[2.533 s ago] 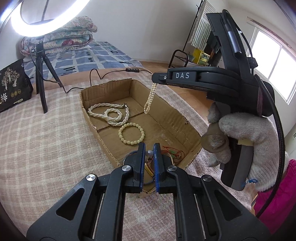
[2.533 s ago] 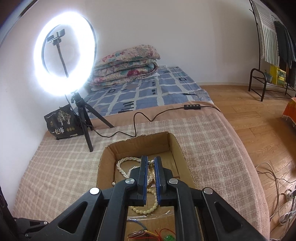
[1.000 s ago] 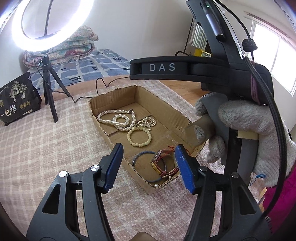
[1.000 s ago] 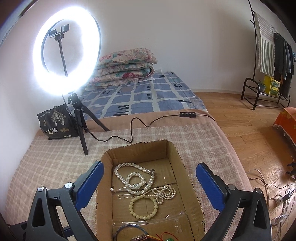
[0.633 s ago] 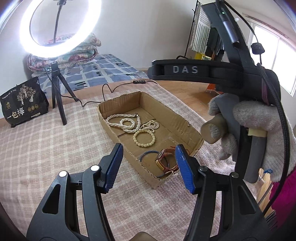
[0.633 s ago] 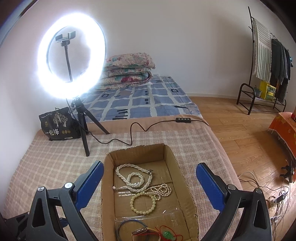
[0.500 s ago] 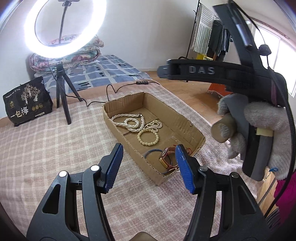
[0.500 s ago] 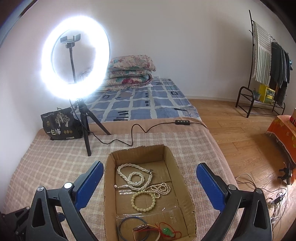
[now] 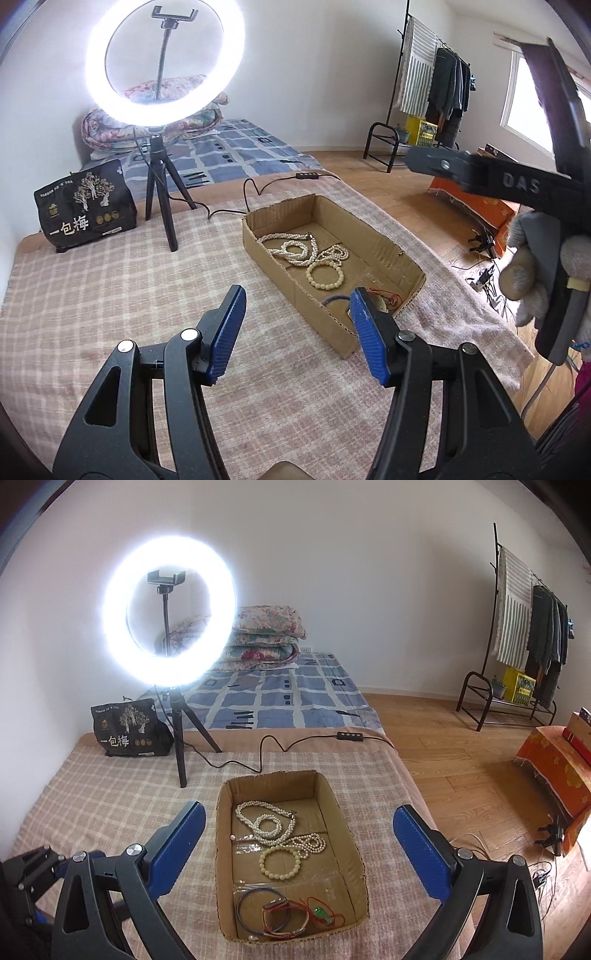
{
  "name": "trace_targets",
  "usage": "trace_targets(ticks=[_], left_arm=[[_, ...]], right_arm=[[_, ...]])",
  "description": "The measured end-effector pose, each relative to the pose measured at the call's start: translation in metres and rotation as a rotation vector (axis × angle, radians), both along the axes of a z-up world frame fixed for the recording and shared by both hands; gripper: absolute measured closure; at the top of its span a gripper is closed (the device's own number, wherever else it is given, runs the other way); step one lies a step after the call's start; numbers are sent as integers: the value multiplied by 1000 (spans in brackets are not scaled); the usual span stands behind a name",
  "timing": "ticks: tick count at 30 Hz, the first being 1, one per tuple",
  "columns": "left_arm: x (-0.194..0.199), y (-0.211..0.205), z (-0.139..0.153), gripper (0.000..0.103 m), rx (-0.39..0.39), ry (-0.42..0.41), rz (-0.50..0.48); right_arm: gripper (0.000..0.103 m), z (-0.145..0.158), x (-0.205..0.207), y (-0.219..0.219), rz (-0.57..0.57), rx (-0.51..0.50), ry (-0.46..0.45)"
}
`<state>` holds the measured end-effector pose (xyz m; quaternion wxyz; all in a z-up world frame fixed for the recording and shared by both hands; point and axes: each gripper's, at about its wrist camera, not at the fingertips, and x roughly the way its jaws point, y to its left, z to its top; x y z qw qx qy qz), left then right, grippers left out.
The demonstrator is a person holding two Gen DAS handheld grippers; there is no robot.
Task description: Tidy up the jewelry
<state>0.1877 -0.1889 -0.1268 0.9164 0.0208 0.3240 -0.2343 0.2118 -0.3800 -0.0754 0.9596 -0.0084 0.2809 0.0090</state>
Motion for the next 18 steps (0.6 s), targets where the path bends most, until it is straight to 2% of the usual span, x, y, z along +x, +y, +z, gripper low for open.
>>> trace_targets(ticks=[1,4,10,18], left_arm=[[-1,2,1,42,2,-5,1],[-6,7,6,30,5,-30,11],[-16,14,17,26,1,-56,17],[-35,23,32,9,3,-107,50]], right_arm=[[0,0,-4,1,0,-3,-1],[0,1,-20,2,-2,-11,-6],[0,1,-48,6,2,-14,-6],[0,5,-83,10,-4,-14,-30]])
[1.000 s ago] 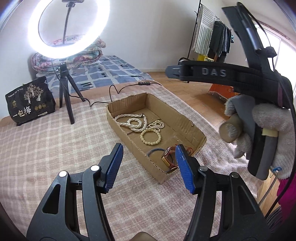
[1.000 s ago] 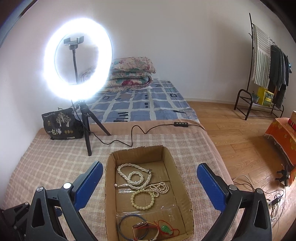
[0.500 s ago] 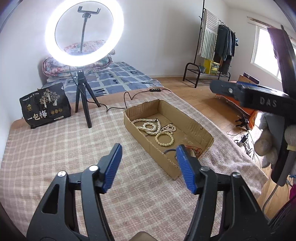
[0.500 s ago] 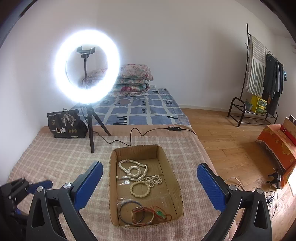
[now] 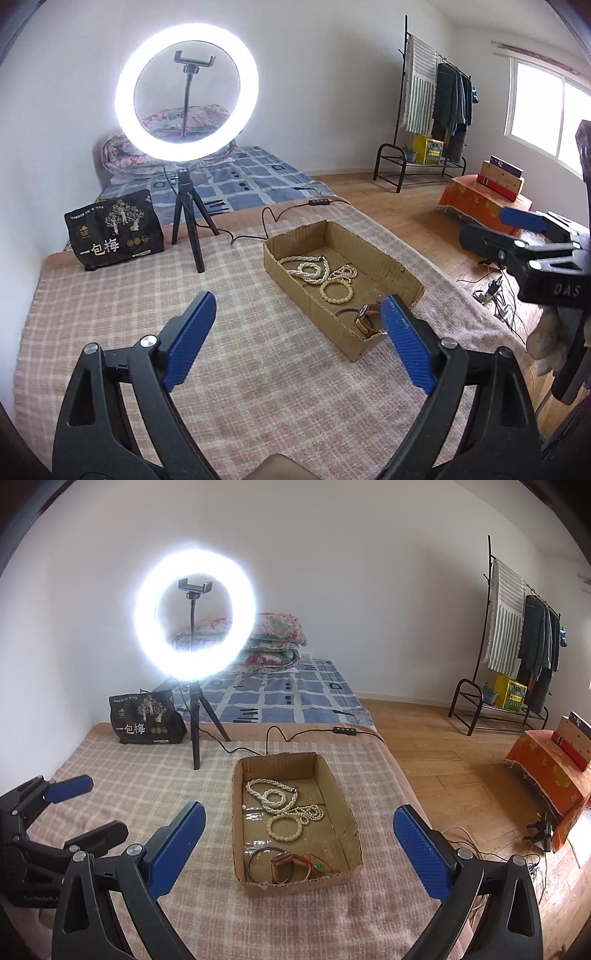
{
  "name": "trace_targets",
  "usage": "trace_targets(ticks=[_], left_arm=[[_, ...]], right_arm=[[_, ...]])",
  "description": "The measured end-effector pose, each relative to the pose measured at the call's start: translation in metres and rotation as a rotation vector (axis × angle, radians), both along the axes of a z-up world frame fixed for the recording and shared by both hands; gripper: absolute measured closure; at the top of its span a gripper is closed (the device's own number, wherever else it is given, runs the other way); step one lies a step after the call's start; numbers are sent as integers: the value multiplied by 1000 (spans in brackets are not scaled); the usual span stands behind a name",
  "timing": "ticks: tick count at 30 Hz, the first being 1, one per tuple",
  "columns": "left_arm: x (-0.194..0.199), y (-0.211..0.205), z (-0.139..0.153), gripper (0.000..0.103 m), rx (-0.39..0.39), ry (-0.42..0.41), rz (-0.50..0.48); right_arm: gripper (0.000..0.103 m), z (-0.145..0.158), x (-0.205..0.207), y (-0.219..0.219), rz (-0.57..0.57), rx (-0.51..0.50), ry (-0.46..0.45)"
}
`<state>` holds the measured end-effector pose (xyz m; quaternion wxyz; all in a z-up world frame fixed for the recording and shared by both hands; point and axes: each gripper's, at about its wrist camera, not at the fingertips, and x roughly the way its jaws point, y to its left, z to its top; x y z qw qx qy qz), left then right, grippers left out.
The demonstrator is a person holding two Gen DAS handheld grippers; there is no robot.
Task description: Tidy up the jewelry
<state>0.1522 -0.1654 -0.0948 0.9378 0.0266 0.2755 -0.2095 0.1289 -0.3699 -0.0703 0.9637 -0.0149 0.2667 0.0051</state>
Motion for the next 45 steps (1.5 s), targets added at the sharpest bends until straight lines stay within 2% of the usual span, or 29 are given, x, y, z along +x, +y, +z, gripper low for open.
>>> trace_targets(ticks=[11,17,27,45], left_arm=[[-18,10,8,4,2,-27,25],[-26,10,11,2,23,-59,27],[-29,0,7,0,85,-68,41],[-30,-2,4,0,103,-59,39]], right_arm=[[0,-7,-29,8,4,-9,-3],[0,-11,-40,6,6,20,-3],[0,-18,-40,5,-1,18,6],[0,-23,-38,6,-9,3,18]])
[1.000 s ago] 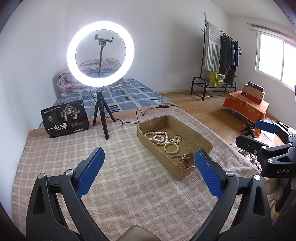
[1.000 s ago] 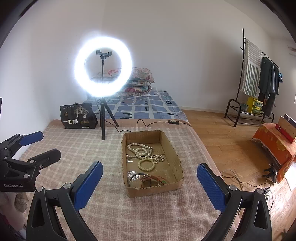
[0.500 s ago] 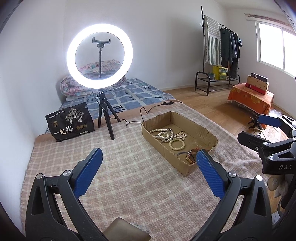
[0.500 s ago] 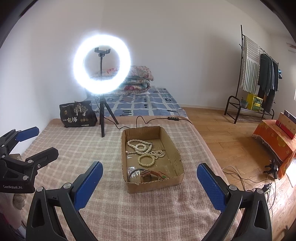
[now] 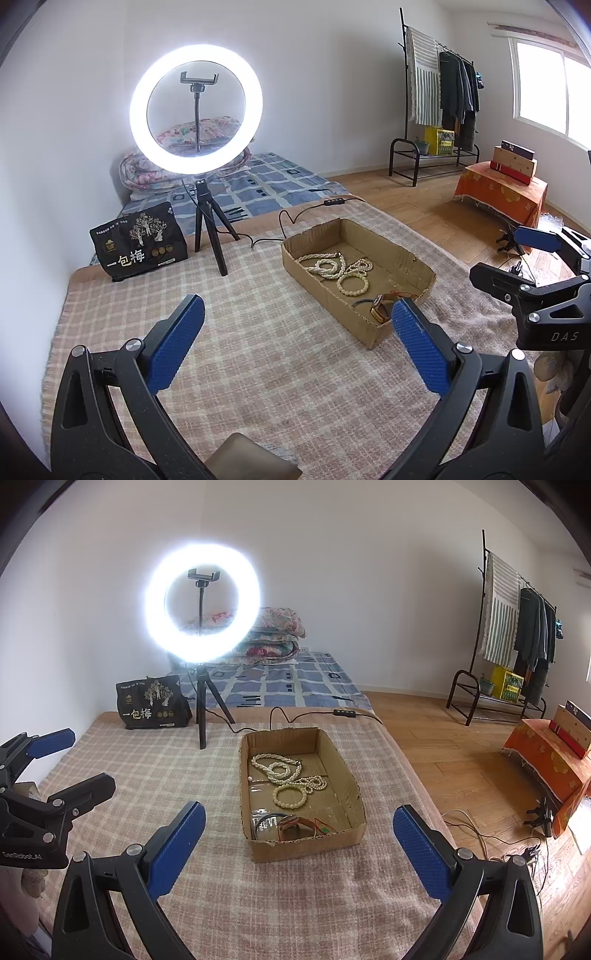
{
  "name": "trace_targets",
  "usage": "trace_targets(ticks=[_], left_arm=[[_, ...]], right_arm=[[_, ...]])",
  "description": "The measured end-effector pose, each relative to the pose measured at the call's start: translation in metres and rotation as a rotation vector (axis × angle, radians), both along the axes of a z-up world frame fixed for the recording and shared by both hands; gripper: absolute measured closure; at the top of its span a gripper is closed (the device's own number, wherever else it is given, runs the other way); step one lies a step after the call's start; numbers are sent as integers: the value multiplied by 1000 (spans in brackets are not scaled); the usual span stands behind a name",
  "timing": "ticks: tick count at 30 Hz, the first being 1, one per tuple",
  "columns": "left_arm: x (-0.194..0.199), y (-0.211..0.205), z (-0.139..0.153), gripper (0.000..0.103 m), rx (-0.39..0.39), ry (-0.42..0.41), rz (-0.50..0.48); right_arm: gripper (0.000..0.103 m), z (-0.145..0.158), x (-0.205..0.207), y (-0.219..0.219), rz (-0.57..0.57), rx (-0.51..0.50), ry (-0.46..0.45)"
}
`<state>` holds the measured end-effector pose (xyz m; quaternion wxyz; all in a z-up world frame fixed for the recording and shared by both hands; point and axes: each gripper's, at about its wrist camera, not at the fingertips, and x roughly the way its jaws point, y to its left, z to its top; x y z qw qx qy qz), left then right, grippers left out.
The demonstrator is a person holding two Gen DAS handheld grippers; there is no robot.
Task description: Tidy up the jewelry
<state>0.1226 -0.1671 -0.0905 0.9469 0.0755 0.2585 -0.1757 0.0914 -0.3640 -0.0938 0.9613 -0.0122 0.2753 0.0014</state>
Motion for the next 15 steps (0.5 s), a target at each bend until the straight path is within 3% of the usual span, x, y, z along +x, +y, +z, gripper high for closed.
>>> trace_targets(ticks=[15], left_arm=[[0,-2,-1,0,-8,12,-5]], right_arm=[[0,-1,2,0,-3,3,6]])
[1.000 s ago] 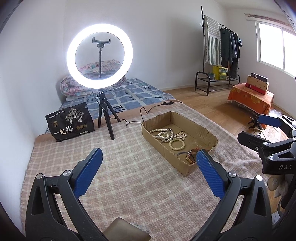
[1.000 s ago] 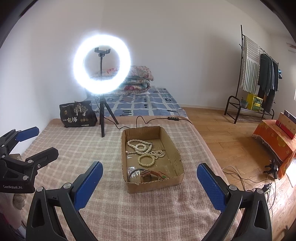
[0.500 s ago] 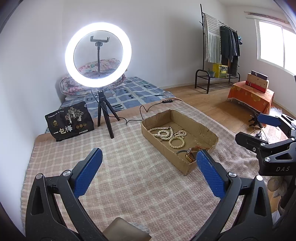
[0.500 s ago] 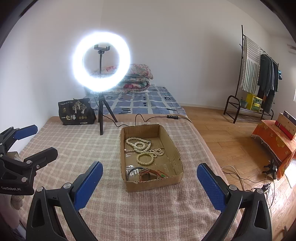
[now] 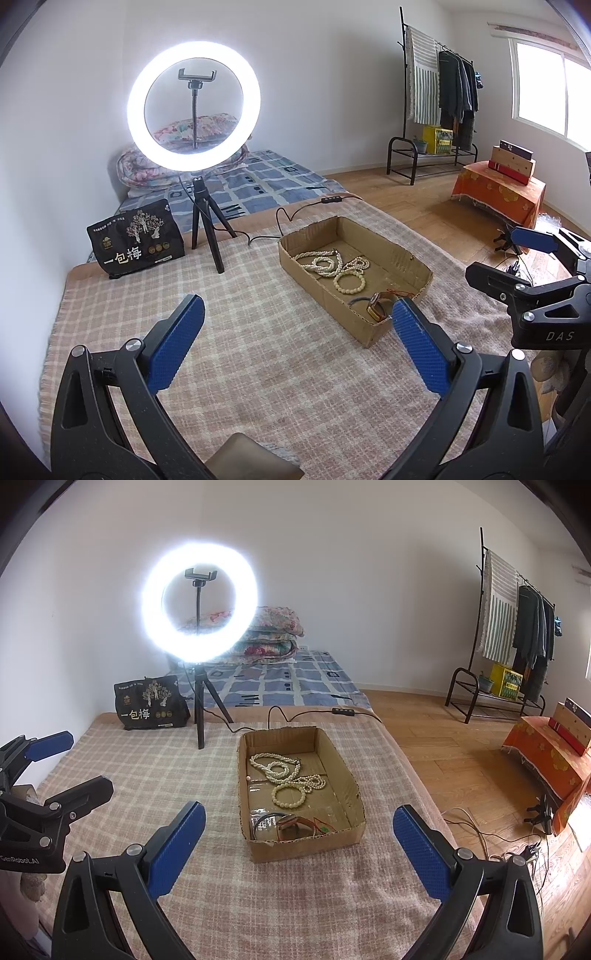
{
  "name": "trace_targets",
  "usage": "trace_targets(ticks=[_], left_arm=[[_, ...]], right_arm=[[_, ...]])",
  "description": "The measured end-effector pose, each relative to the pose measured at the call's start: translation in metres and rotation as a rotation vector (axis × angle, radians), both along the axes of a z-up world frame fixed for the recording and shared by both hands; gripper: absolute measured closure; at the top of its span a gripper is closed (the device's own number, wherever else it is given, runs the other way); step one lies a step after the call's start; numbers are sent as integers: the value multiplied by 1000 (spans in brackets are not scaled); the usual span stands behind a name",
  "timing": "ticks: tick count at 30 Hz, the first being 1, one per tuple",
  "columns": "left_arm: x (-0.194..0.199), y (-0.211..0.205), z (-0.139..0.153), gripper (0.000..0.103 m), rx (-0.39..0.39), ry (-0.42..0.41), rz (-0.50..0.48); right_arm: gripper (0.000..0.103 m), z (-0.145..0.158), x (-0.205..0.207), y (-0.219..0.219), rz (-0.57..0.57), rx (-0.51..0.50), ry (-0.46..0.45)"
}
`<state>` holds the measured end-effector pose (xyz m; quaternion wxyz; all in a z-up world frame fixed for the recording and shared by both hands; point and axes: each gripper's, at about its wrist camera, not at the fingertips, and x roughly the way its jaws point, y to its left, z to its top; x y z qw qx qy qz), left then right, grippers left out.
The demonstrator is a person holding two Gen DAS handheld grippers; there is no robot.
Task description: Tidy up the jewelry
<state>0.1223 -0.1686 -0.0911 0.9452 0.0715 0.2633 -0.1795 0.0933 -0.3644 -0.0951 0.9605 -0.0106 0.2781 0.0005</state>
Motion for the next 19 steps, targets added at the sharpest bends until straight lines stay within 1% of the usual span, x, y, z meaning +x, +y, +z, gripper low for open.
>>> trace_targets(ticks=[12,19], left_arm=[[-3,-1,-1,0,-28,33,-12],[-7,-3,1,0,-14,7,-5]], right_arm=[[0,-4,0,2,2,-6,4],[0,-4,0,2,1,-6,5]])
